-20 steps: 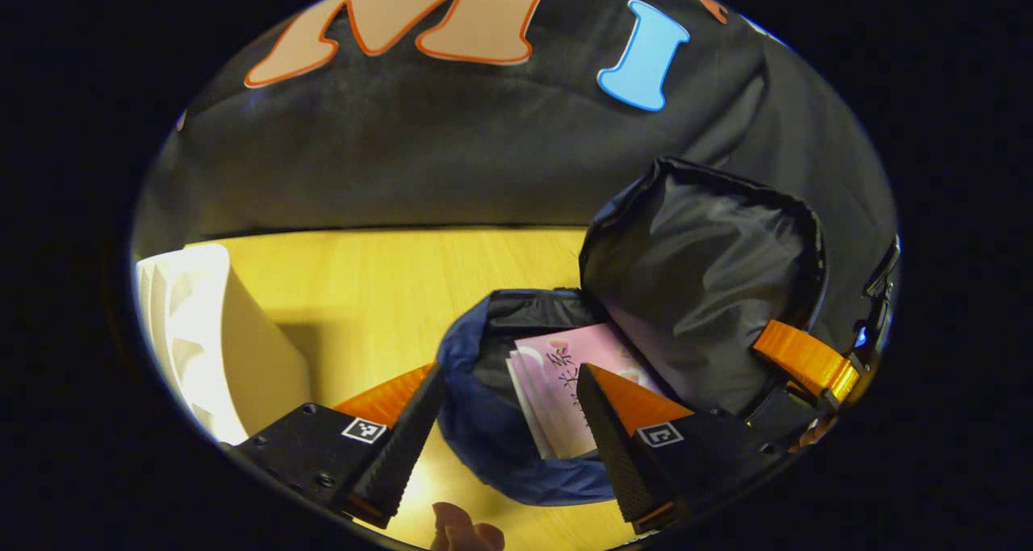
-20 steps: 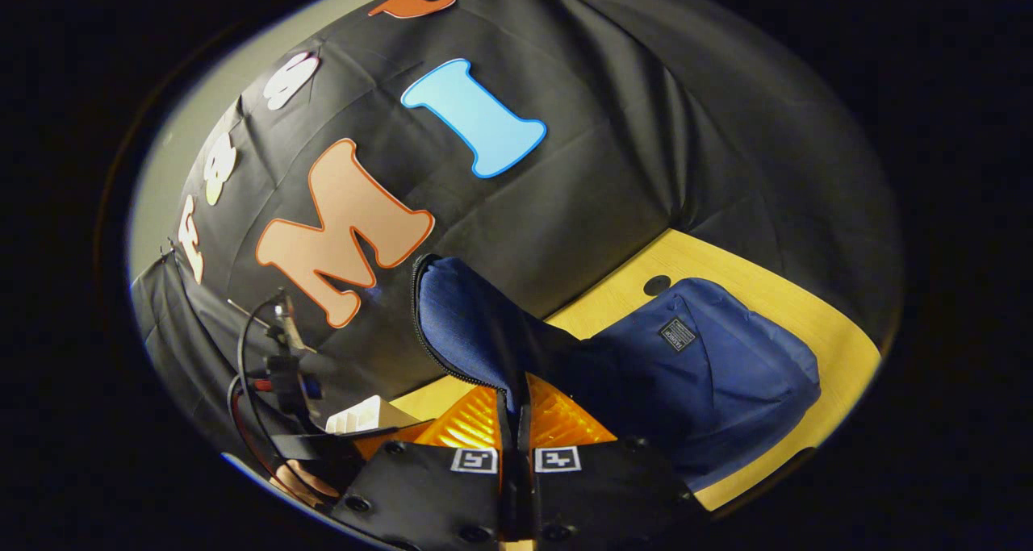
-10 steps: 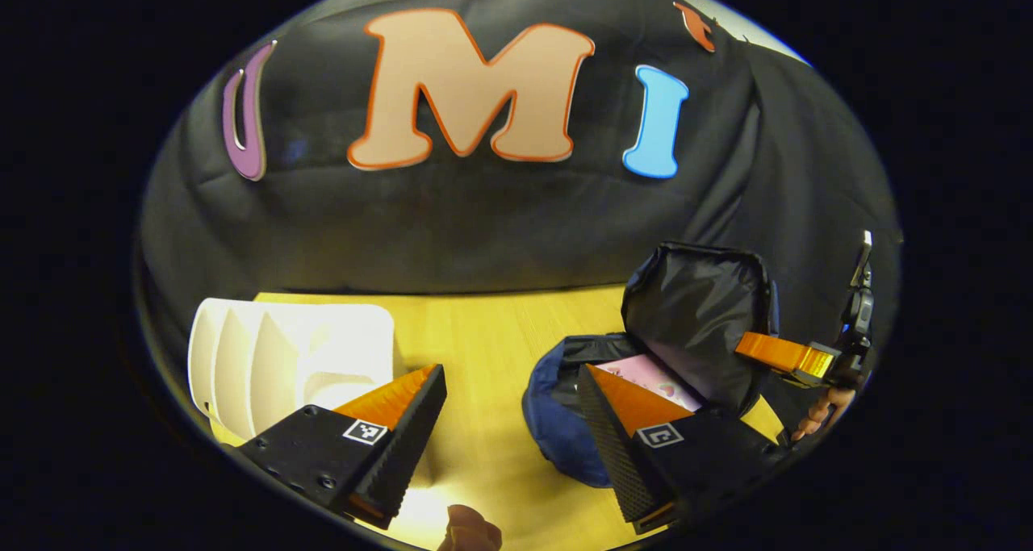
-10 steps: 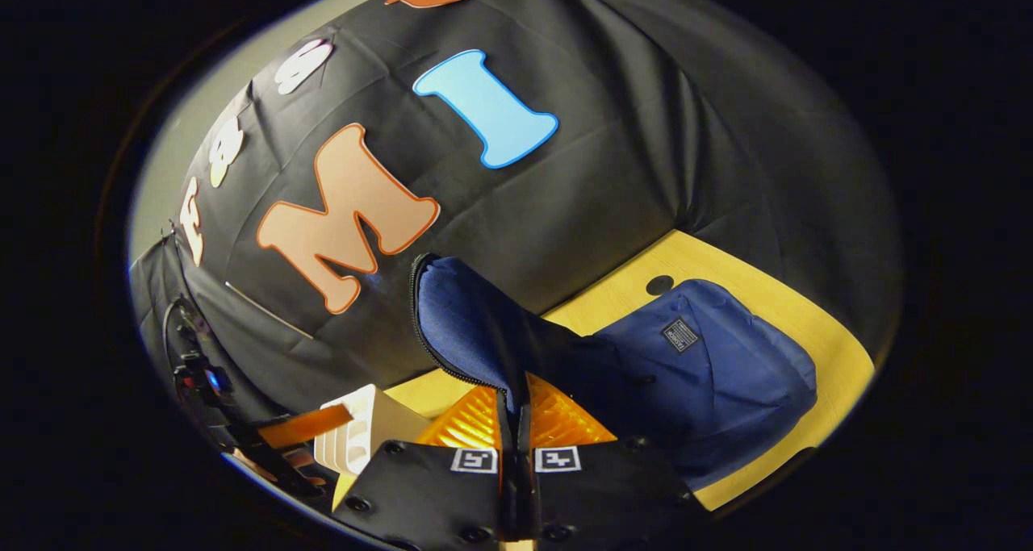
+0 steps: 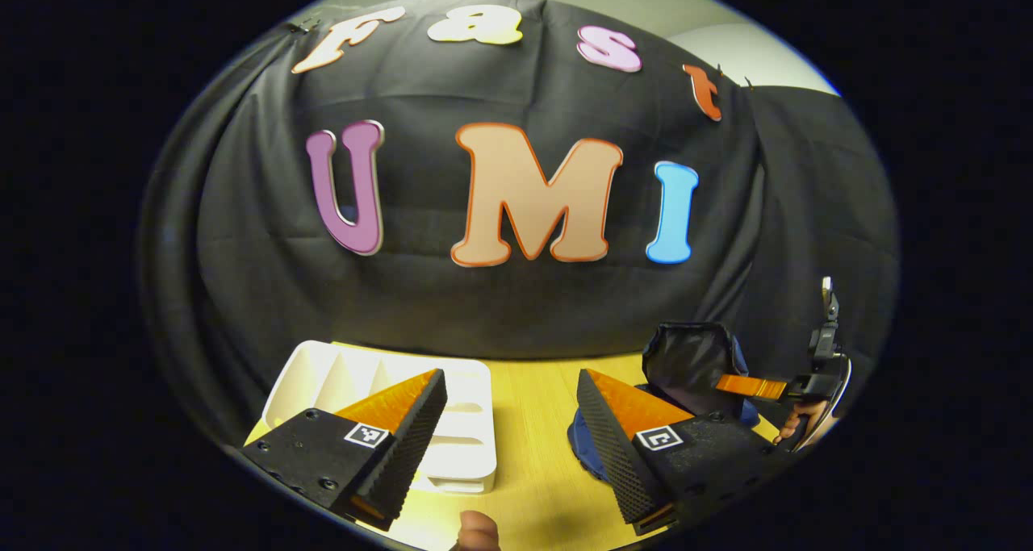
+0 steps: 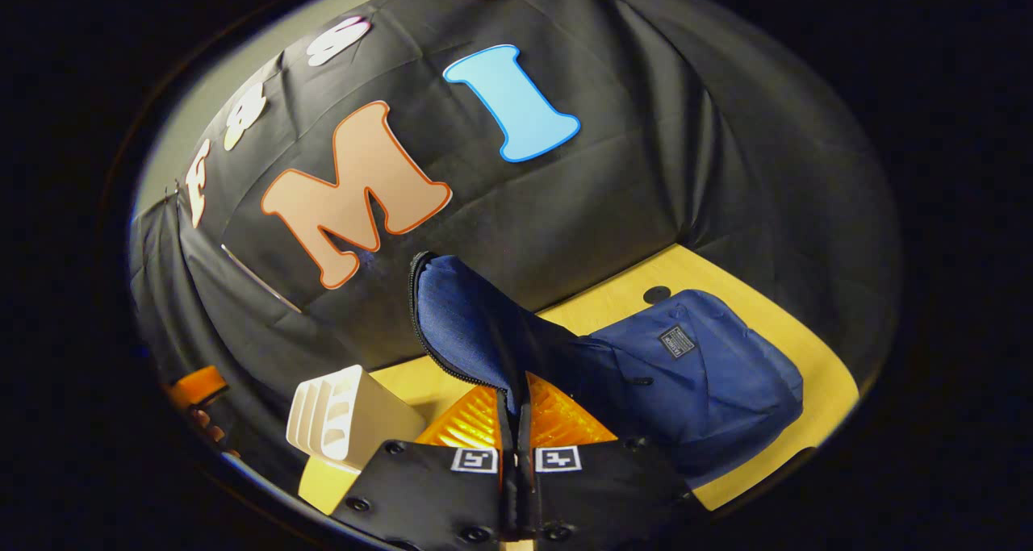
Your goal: Open the schoolbag, grab two books from the bookshelf and put them into the schoolbag.
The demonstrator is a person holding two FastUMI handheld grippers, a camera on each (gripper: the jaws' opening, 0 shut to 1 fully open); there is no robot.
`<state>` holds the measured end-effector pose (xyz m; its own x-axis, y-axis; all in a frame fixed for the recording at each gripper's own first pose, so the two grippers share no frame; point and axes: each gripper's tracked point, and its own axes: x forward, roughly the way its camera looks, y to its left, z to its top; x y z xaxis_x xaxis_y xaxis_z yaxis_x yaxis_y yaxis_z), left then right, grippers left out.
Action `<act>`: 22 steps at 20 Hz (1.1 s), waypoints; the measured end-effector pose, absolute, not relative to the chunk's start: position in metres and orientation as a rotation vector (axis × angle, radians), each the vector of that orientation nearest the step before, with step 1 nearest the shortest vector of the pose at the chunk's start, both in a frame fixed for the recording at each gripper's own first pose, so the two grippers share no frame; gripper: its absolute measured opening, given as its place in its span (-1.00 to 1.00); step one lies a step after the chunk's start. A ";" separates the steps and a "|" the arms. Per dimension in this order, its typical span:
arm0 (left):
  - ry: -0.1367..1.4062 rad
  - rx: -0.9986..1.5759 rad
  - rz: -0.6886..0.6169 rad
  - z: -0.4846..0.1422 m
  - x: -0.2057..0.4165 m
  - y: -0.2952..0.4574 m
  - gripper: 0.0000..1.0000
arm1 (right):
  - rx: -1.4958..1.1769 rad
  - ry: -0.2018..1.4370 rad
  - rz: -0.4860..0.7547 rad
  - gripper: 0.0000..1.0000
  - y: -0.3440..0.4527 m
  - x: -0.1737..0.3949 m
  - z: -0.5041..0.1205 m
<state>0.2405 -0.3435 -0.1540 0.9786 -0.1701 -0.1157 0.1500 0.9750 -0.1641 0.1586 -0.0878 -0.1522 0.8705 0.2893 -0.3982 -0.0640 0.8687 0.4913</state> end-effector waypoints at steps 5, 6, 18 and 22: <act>0.094 -0.116 -0.120 -0.148 0.233 -0.328 0.84 | 0.418 0.467 0.247 -0.09 -0.069 0.138 -0.135; 0.099 -0.106 -0.103 -0.151 0.233 -0.325 0.86 | 0.396 0.462 0.250 0.27 -0.066 0.133 -0.133; 0.095 -0.082 -0.071 -0.139 0.231 -0.327 0.87 | 0.196 0.214 0.235 1.00 -0.042 0.055 -0.038; 0.079 -0.067 -0.062 -0.136 0.229 -0.327 0.92 | 0.186 0.169 0.265 1.00 -0.033 0.030 -0.006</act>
<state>0.2287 -0.3272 -0.1356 0.9950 -0.0646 -0.0763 0.0594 0.9958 -0.0693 0.0303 -0.0329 -0.0063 0.9513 0.2745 -0.1405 -0.2435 0.9482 0.2042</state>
